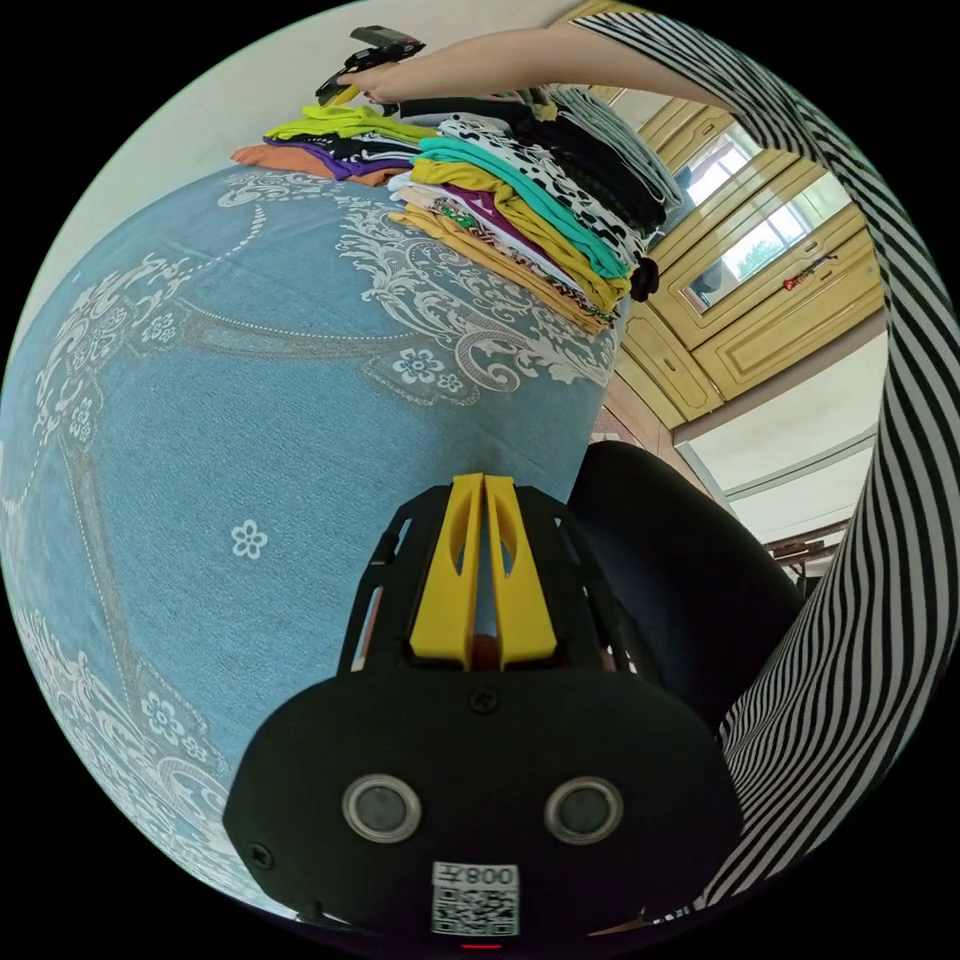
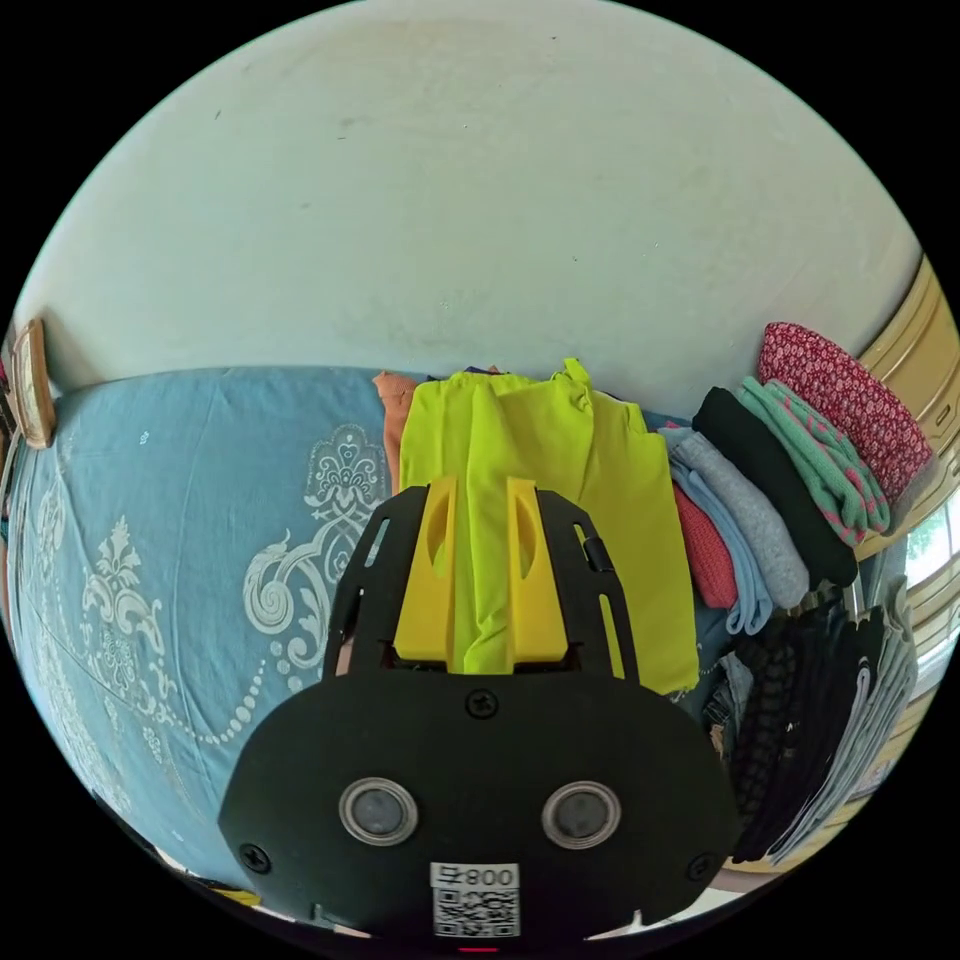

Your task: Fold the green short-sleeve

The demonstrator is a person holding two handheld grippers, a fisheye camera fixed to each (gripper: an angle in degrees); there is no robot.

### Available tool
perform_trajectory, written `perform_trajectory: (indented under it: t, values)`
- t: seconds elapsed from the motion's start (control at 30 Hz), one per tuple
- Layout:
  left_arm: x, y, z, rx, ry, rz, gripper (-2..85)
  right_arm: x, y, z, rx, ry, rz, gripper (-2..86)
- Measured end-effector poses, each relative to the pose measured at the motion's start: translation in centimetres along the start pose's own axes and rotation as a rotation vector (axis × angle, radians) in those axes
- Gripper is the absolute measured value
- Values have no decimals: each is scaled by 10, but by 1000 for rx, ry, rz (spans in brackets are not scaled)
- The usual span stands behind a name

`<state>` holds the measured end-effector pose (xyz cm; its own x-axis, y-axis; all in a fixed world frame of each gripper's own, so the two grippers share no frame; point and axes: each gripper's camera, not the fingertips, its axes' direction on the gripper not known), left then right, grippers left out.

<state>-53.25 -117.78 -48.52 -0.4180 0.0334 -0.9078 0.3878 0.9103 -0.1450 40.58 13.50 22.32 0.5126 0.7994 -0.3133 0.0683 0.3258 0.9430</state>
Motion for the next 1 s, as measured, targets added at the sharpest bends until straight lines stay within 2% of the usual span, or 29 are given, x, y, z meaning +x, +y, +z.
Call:
perform_trajectory:
  t: [0.37, 0.57, 0.8, 0.93, 1.0]
  values:
    - [-30, 26, -33, 33, 47, -19, 2, 26, -55, 62, -22, 21, 75, 73]
    - [-47, 38, -51, 47, 61, -26, 2, 51, -65, 93, -70, 22, 105, 9]
    - [-68, 52, -74, 71, 78, -40, 2, 109, -45, 52, 108, -291, 164, 1]
    - [-91, 56, -91, 47, 142, -133, 1, 139, -16, 6, 219, -549, 158, 1]
    - [-101, 59, -104, 61, 183, -176, 1, 140, -3, -15, 218, -596, 111, 1]
